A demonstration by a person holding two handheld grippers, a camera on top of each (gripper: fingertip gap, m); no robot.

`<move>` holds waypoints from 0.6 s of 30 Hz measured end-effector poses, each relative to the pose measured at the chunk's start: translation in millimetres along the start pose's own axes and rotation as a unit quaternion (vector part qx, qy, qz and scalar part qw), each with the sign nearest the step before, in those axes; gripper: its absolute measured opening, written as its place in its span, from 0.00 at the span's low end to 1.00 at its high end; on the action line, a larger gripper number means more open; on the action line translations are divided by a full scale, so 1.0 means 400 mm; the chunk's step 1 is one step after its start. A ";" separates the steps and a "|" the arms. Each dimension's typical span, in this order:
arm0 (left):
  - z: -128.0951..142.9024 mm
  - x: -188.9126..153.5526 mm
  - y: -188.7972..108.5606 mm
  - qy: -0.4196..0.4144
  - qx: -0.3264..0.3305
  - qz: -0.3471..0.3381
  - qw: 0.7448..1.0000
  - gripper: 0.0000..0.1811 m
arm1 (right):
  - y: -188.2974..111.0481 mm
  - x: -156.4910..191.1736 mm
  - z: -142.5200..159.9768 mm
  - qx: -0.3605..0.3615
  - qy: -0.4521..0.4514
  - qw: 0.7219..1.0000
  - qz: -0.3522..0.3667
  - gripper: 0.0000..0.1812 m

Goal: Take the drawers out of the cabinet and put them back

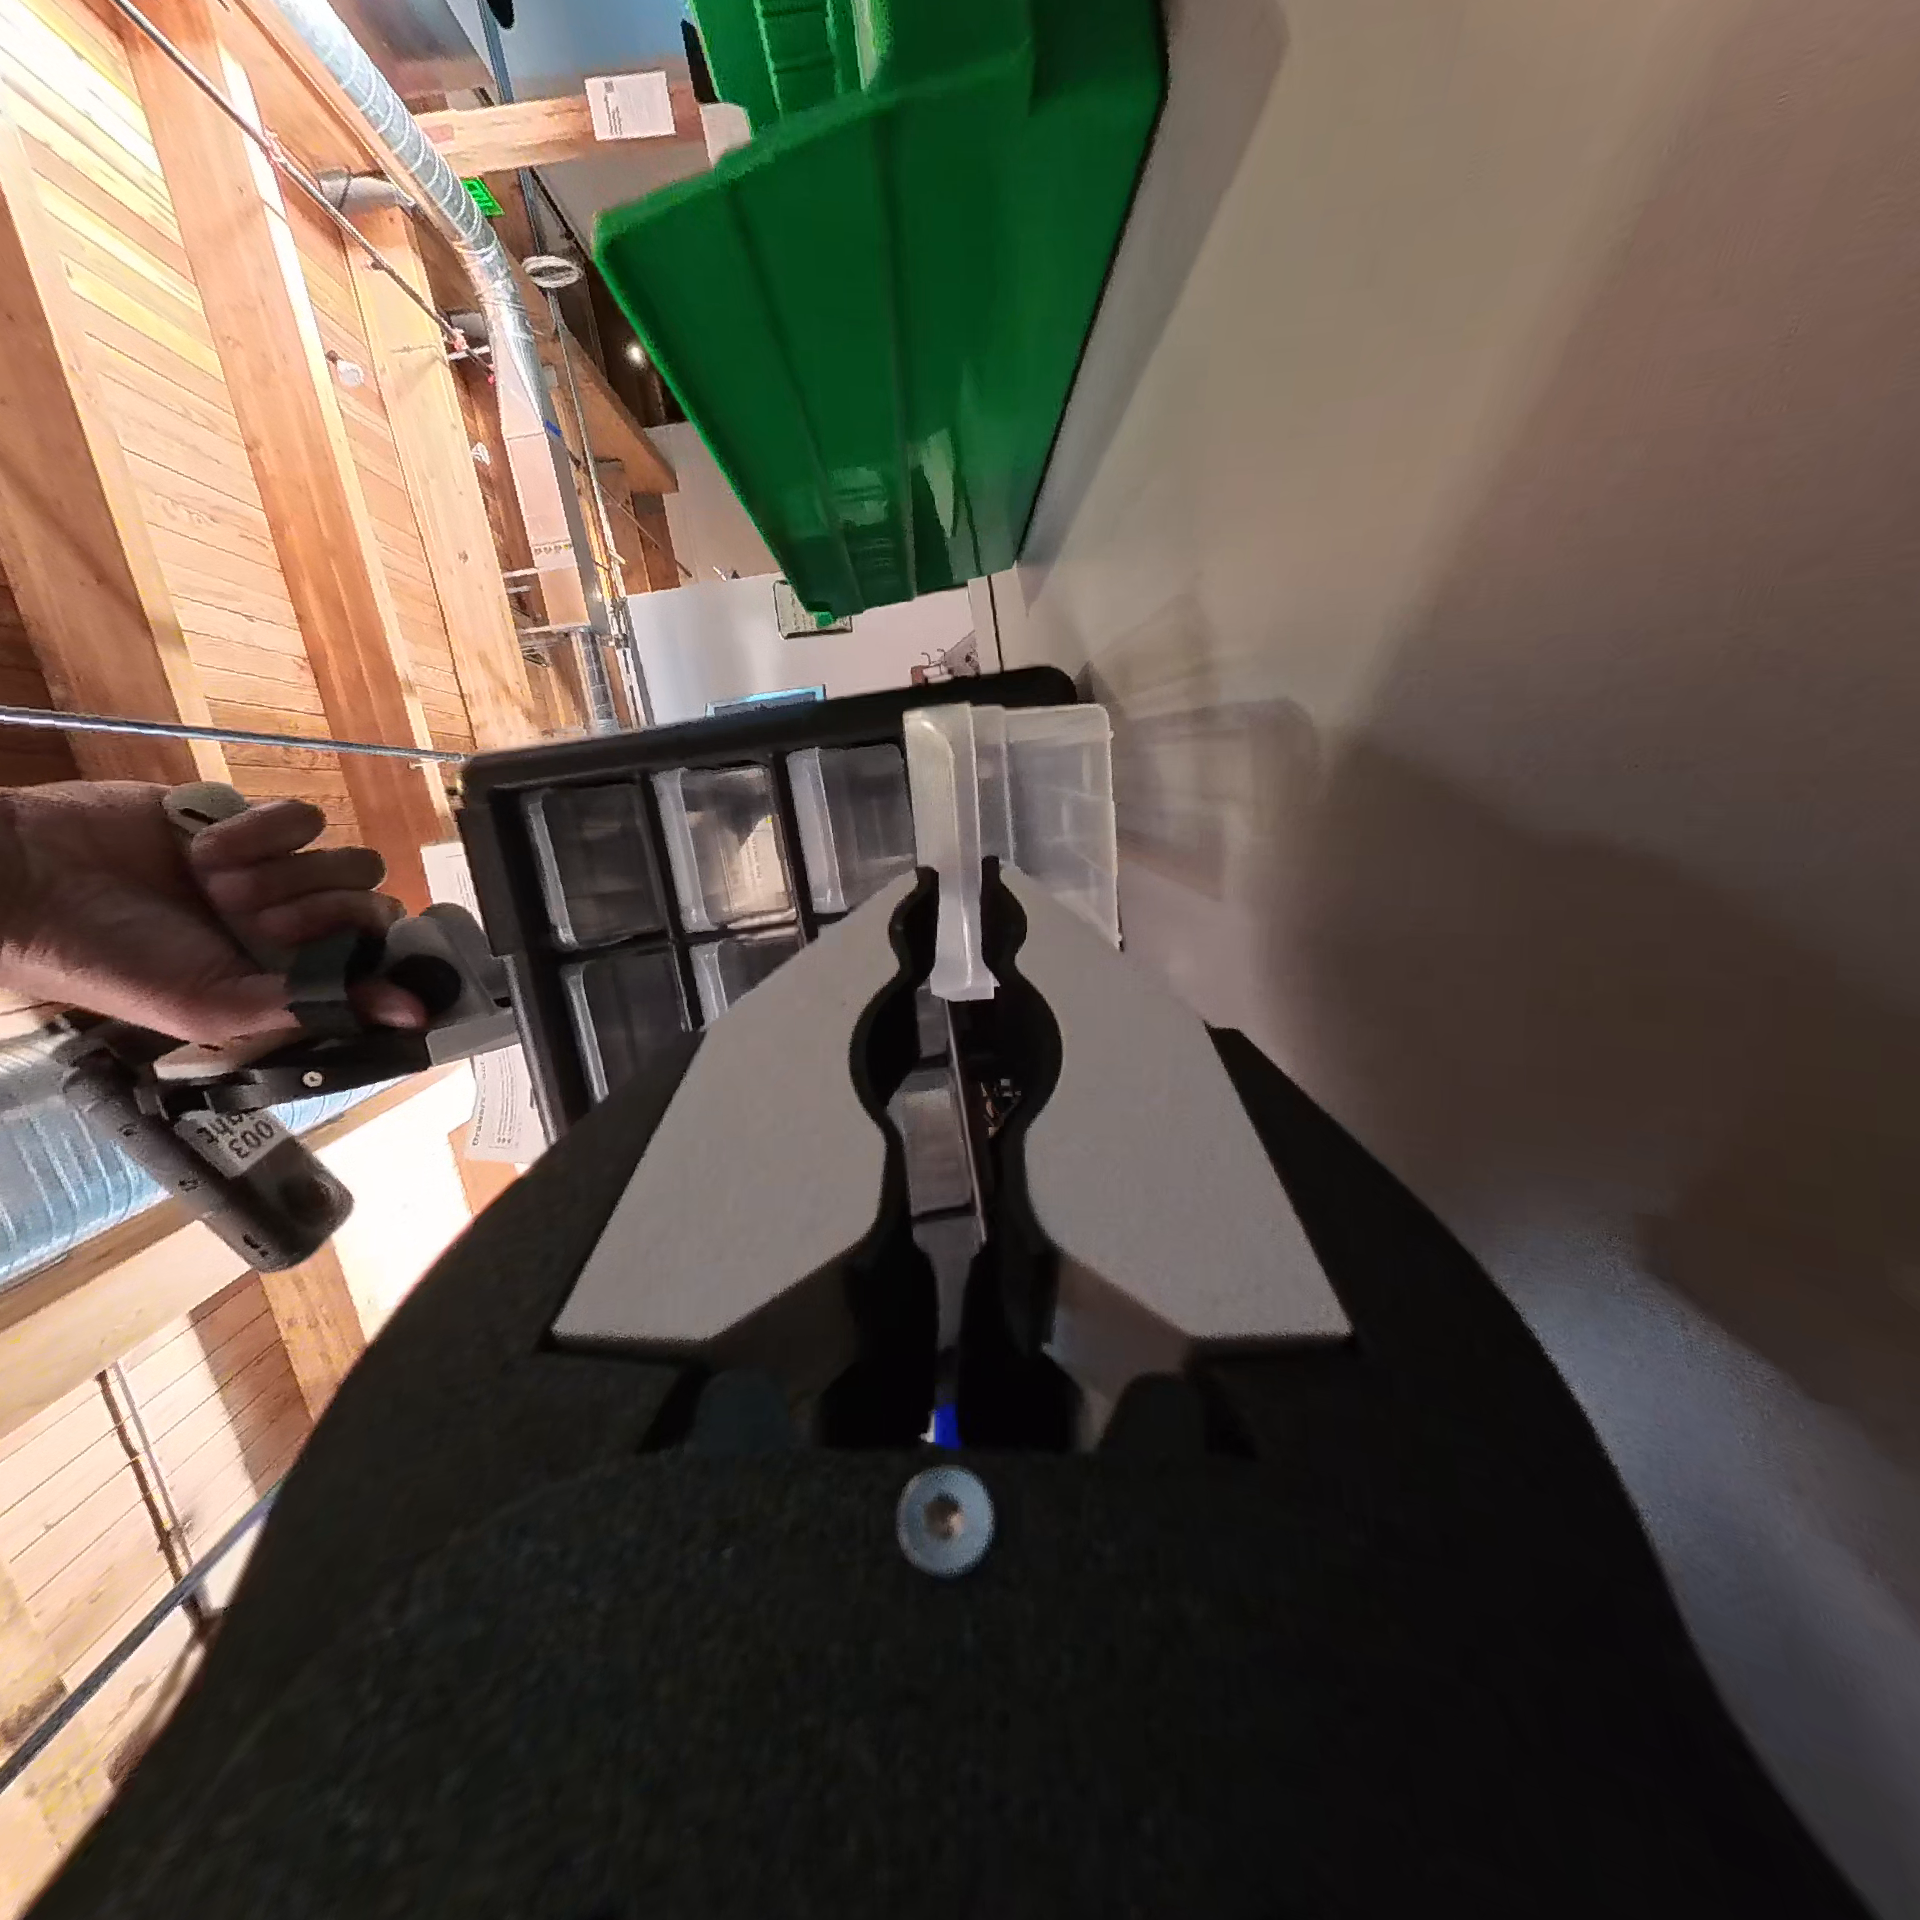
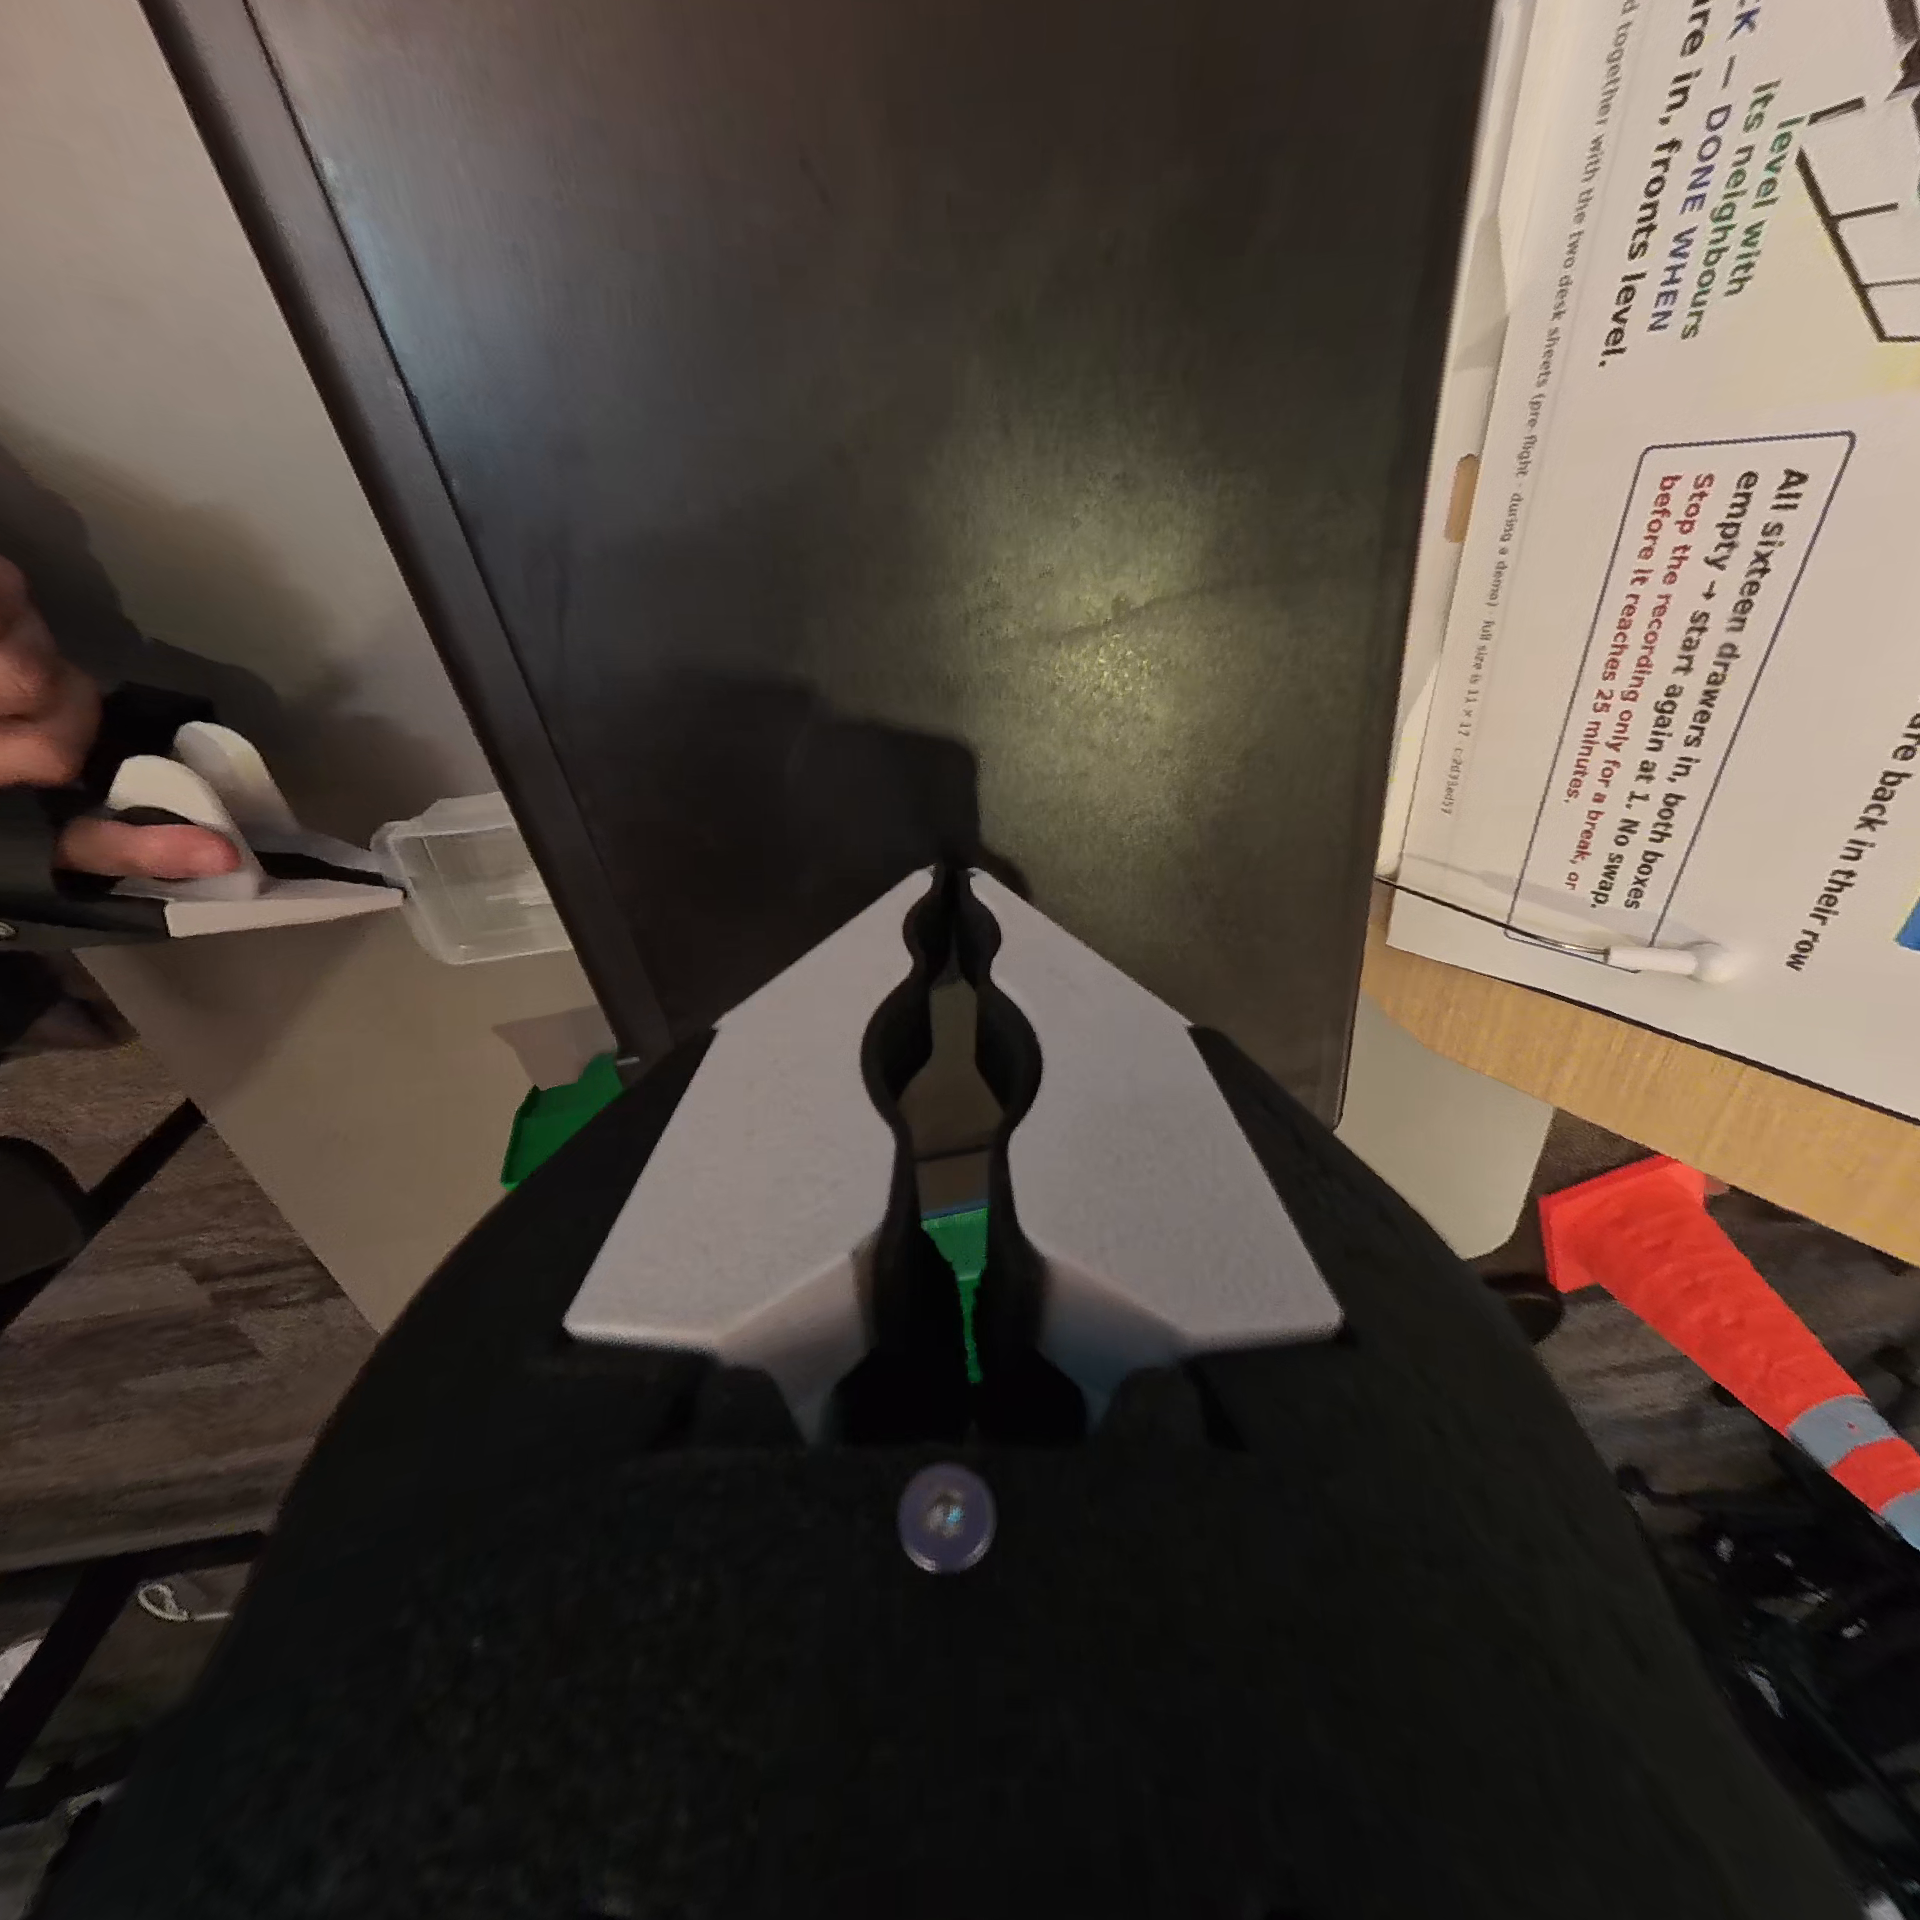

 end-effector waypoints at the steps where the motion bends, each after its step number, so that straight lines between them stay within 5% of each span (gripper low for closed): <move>1: -0.008 0.002 -0.001 -0.001 -0.003 0.000 1.000 0.03 | 0.001 -0.001 0.002 -0.006 0.003 1.000 -0.005 0.00; 10: -0.047 0.081 0.011 -0.042 -0.013 -0.009 0.999 0.02 | 0.002 -0.002 0.008 -0.024 0.003 1.000 -0.008 0.00; 18: -0.028 0.027 -0.047 -0.029 -0.037 0.002 0.999 0.02 | 0.002 -0.004 0.007 -0.024 0.008 1.000 -0.013 0.00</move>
Point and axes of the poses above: each gripper's, where its closed fingertips meet, y out along the fingers, z out of its underside, x = y × z across the jaws, the point moved 7 cm from there along -y, back along the fingers, and after that the axes turned 14 degrees about x, right-handed, at the moved point
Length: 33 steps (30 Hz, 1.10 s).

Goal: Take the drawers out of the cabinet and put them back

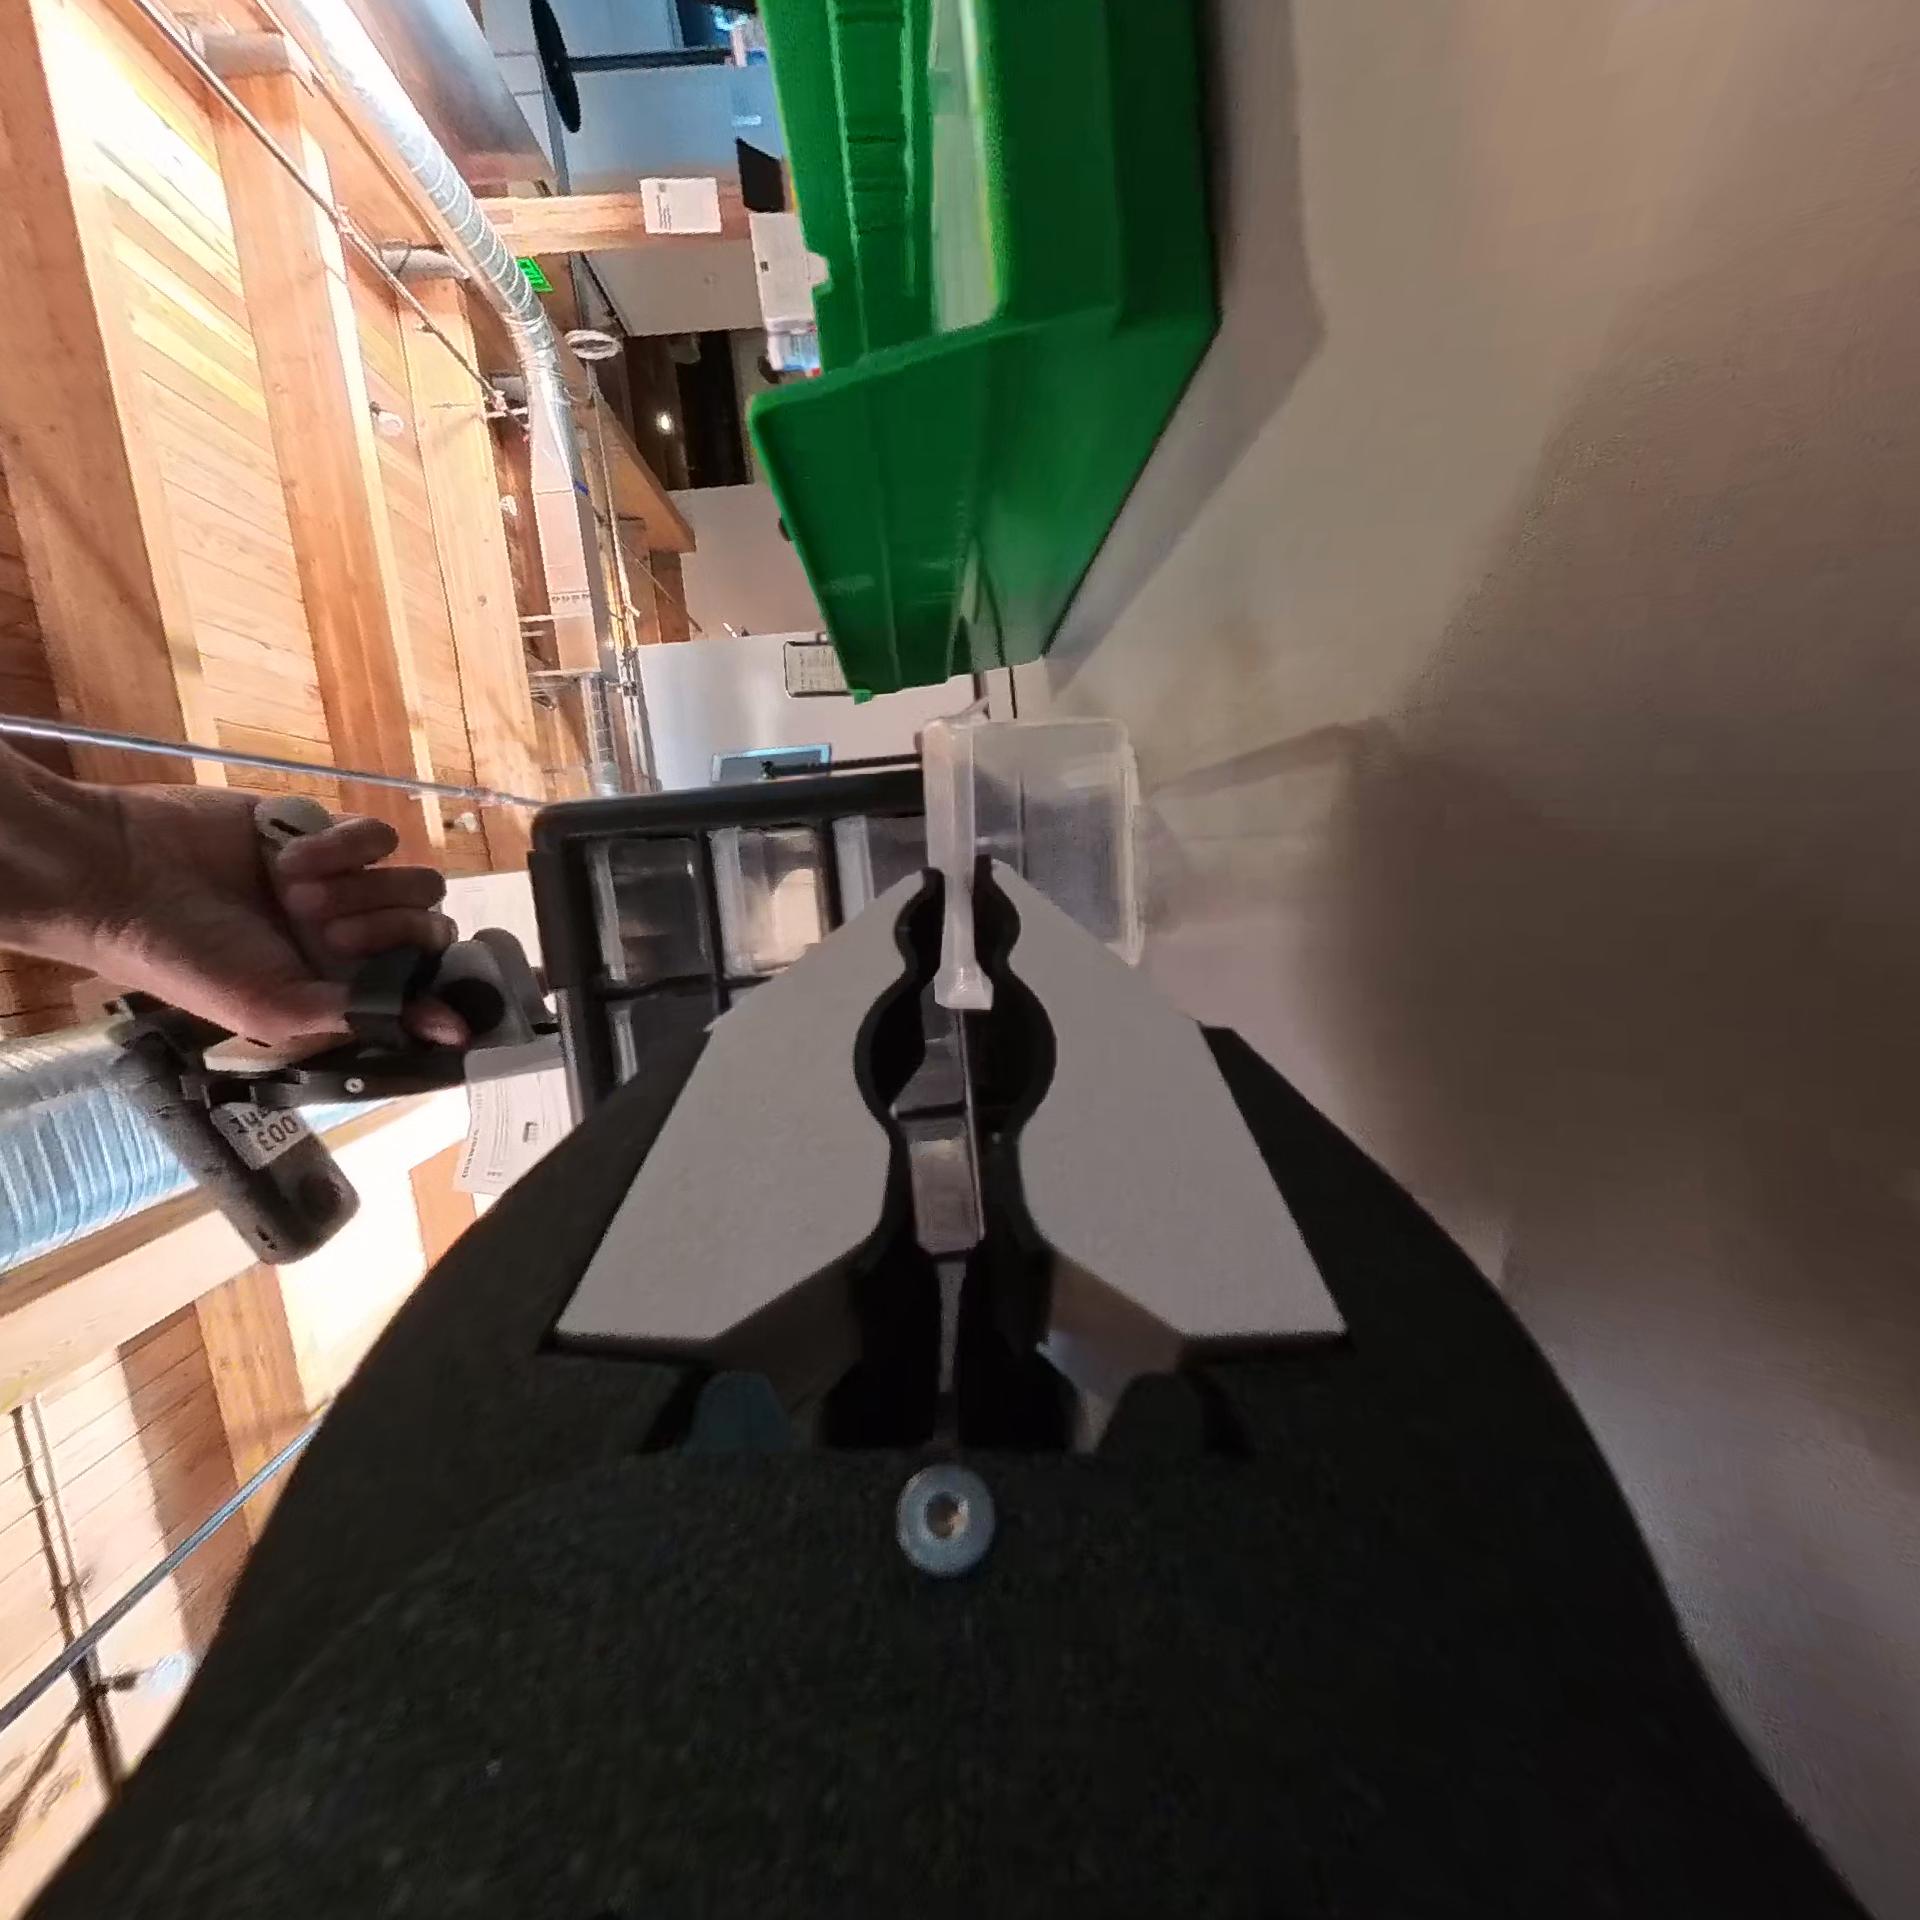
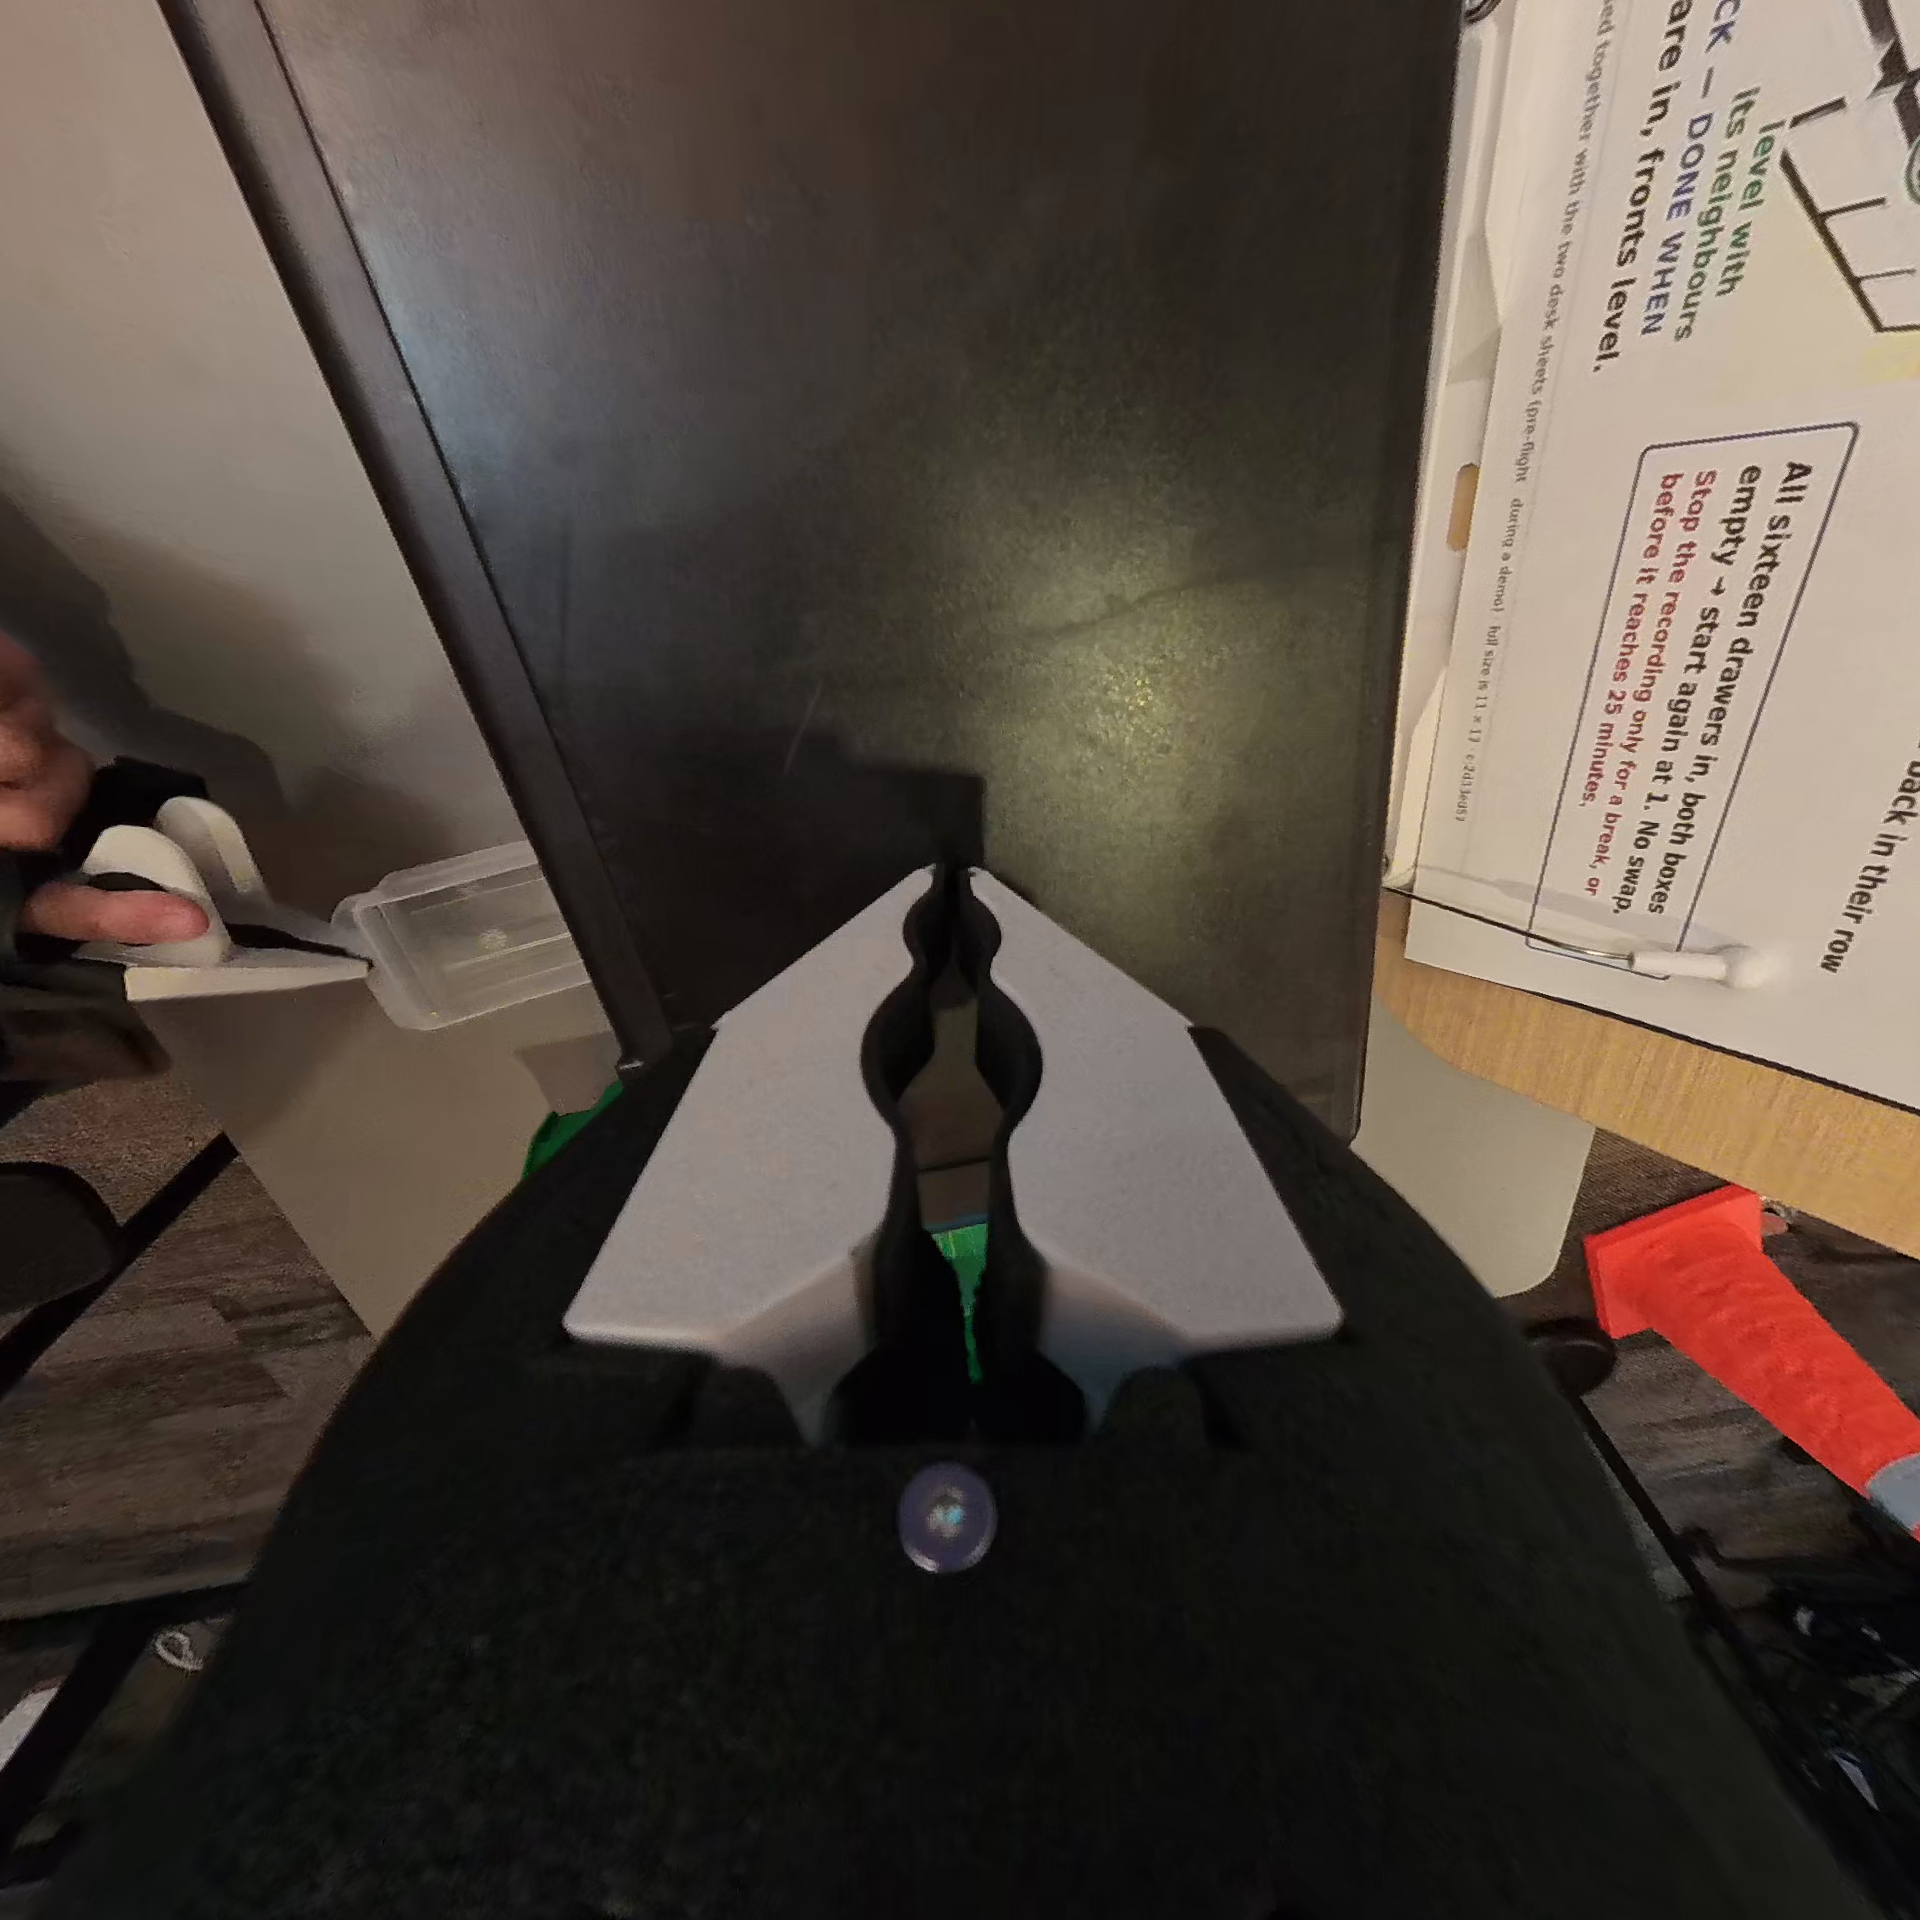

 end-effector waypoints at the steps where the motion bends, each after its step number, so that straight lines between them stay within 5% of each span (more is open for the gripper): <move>1: 0.004 -0.008 -0.008 0.001 -0.003 0.003 1.000 0.02 | 0.000 -0.001 0.001 -0.003 0.002 1.000 -0.002 0.00; 14: 0.147 -0.076 -0.169 0.014 -0.108 0.129 0.986 0.05 | 0.000 0.000 -0.004 0.008 0.003 1.000 0.003 0.00; 23: 0.236 -0.049 -0.187 -0.102 -0.043 0.210 0.971 0.17 | 0.000 0.002 -0.004 0.008 0.015 1.000 0.010 0.00; 27: 0.290 -0.008 -0.210 -0.255 0.003 0.284 0.924 0.19 | 0.001 0.004 0.000 -0.004 0.022 1.000 0.015 0.00; 33: 0.335 0.021 -0.224 -0.459 0.021 0.410 0.788 0.21 | 0.003 0.003 0.008 -0.032 0.038 0.999 0.010 0.00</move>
Point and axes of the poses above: each gripper's, where its closed fingertips meet, y out along the fingers, z out of its underside, x = y × z across the jaws, the point moved 7 cm from there along -y, back along the fingers, and after that the axes turned 14 degrees about x, right-handed, at the moved point
